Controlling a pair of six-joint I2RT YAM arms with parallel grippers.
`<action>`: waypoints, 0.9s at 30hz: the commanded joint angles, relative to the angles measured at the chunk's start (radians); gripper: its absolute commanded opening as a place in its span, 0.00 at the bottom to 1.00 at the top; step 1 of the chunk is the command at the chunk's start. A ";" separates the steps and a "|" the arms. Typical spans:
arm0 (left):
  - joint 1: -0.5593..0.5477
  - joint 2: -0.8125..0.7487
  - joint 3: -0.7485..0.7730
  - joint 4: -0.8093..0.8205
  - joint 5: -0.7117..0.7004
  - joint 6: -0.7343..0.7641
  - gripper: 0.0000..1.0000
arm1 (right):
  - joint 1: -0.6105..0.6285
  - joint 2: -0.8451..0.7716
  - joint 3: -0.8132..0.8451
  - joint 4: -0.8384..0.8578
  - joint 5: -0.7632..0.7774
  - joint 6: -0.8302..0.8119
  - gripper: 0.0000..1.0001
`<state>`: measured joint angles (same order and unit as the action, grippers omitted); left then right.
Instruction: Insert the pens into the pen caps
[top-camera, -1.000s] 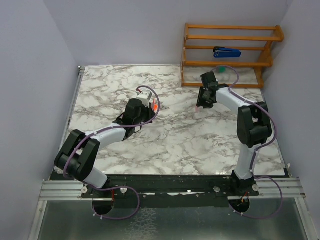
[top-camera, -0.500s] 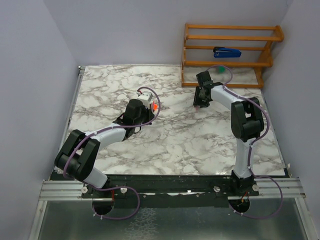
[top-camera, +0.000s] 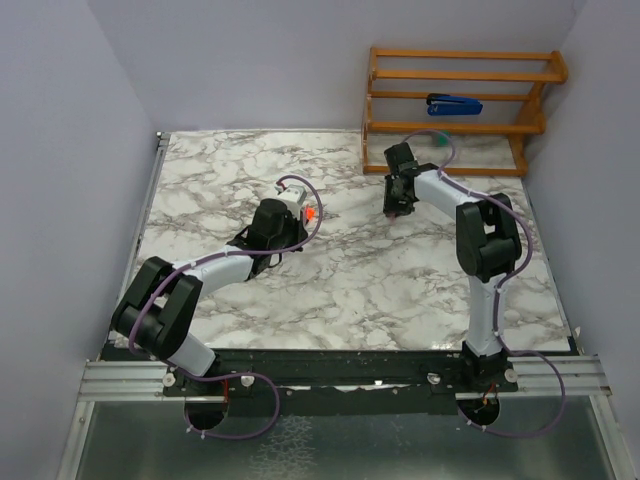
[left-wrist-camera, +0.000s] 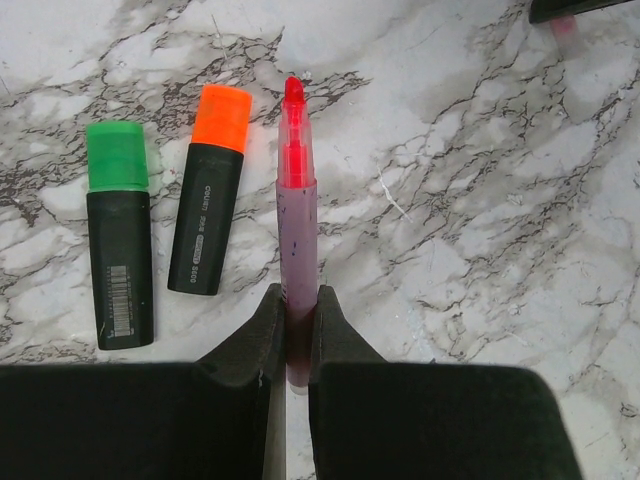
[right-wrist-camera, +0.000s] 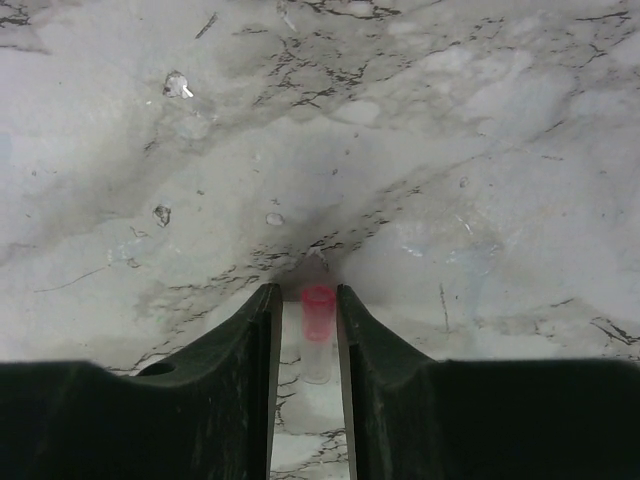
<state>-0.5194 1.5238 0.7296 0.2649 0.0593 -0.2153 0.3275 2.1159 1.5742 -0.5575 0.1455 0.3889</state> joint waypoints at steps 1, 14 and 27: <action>-0.004 0.009 0.024 -0.013 -0.018 0.018 0.00 | 0.022 0.031 0.033 -0.057 0.029 -0.023 0.32; -0.004 0.005 0.016 -0.014 -0.017 0.022 0.00 | 0.035 0.035 0.018 -0.067 0.046 -0.021 0.18; -0.004 0.004 -0.014 0.009 0.030 0.014 0.00 | 0.035 0.021 0.013 0.020 0.042 -0.024 0.00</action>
<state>-0.5194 1.5242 0.7292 0.2588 0.0605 -0.2035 0.3599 2.1246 1.5887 -0.5751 0.1719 0.3725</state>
